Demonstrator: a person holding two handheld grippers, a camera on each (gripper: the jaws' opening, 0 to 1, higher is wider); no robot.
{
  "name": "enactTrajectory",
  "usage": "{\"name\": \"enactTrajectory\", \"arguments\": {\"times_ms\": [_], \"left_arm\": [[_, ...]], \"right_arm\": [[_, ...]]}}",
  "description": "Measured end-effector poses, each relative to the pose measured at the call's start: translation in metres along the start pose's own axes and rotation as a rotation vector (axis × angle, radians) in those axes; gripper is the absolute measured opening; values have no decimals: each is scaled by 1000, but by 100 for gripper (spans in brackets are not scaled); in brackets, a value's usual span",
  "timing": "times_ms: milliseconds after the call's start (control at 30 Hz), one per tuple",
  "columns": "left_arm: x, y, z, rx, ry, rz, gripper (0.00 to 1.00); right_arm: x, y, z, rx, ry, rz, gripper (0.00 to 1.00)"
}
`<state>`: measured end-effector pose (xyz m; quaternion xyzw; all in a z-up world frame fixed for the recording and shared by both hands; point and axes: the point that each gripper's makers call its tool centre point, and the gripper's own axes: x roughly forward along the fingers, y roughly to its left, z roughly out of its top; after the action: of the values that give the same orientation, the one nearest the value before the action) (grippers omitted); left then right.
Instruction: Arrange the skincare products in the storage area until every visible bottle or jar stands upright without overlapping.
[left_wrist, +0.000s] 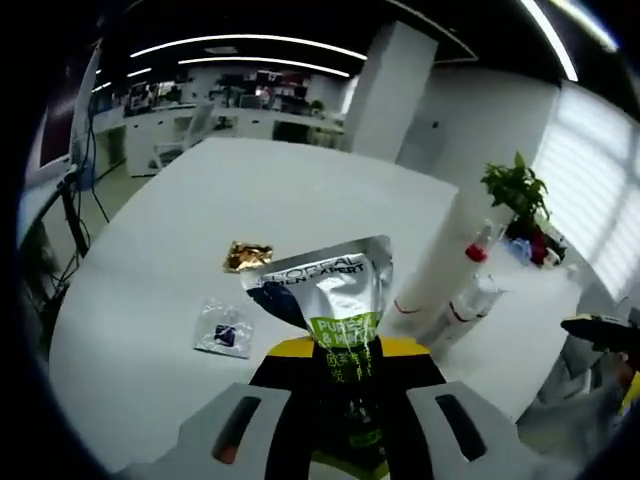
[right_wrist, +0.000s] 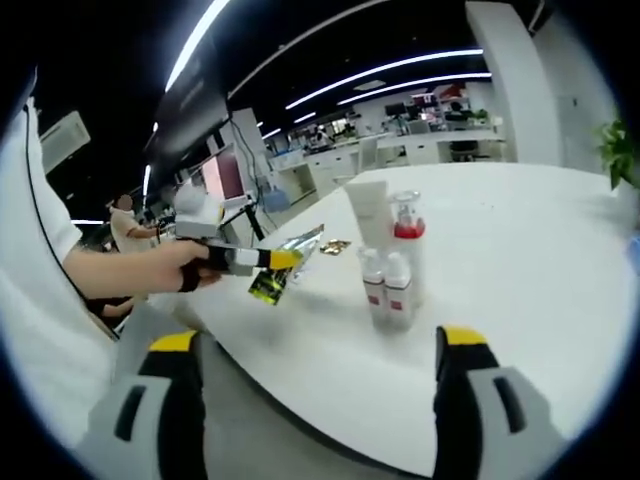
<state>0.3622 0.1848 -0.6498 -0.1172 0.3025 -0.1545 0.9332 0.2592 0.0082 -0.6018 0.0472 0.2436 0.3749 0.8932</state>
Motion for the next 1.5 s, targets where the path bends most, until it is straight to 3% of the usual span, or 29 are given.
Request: {"name": "enactTrajectory", "arguments": {"times_ms": [233, 533, 633, 733, 933, 1100, 1200, 1367, 1500], "left_arm": [[-26, -21, -10, 16, 5, -54, 16], [-61, -58, -13, 204, -9, -138, 16], [-68, -68, -16, 205, -6, -176, 16], [-81, -85, -15, 249, -20, -252, 16], [-96, -96, -16, 311, -32, -282, 16], [-101, -103, -16, 386, -45, -301, 16], [-104, -112, -16, 459, -53, -333, 17], [-106, -122, -16, 477, -62, -362, 17], [-107, -127, -17, 485, -66, -381, 17]], "right_arm": [[12, 13, 2, 8, 2, 42, 93], [28, 34, 8, 12, -2, 122, 82], [32, 43, 12, 9, -11, 159, 75], [34, 52, 17, 36, -25, 197, 71], [37, 68, 29, 111, -83, 261, 66], [37, 71, 37, 172, -108, 295, 53], [40, 67, 39, 205, -114, 271, 45], [39, 66, 51, 300, -183, 277, 33], [36, 63, 54, 355, -211, 273, 17]]}}
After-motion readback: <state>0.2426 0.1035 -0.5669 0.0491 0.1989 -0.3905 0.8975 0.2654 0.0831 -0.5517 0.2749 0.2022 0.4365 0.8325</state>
